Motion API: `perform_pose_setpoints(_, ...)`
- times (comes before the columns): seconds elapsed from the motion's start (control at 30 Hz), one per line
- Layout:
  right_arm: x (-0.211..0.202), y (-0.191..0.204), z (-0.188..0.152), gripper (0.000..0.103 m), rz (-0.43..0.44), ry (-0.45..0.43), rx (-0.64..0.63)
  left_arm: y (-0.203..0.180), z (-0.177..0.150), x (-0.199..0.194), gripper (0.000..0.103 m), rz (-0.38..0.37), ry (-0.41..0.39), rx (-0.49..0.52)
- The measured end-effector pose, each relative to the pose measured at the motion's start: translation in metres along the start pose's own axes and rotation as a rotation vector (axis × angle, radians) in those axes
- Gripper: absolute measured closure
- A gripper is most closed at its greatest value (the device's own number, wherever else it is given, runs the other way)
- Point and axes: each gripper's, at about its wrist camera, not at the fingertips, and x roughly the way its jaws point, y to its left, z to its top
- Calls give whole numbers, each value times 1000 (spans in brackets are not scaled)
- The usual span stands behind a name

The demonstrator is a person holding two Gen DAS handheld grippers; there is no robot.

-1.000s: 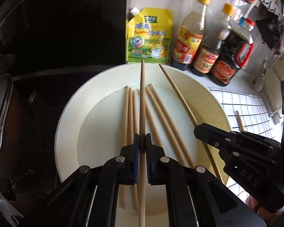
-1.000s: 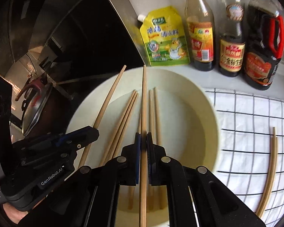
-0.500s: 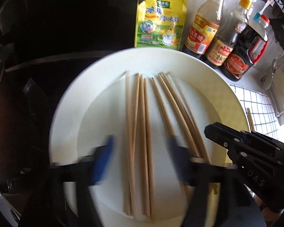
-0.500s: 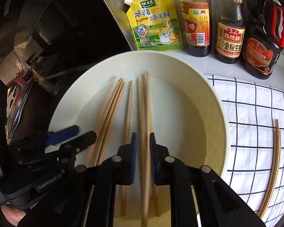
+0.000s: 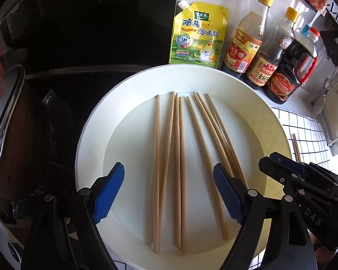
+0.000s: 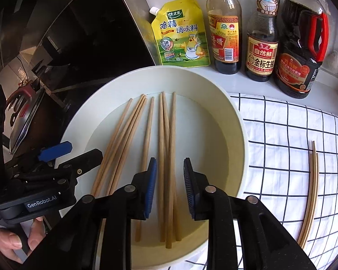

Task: Organize utensils
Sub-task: 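Move the right gripper back over the chopstick row while the left gripper returns too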

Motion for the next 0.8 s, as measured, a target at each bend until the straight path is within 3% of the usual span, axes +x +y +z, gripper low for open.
perform_pose_setpoints(0.47, -39, -20, -23, 66, -22, -20, -3, -10, -14, -27, 20, 6, -43, -45)
perform_pose_setpoints(0.8, -74, -49, -37, 60, -38, -70, 25, -42, -20, -45, 20, -13, -66, -23)
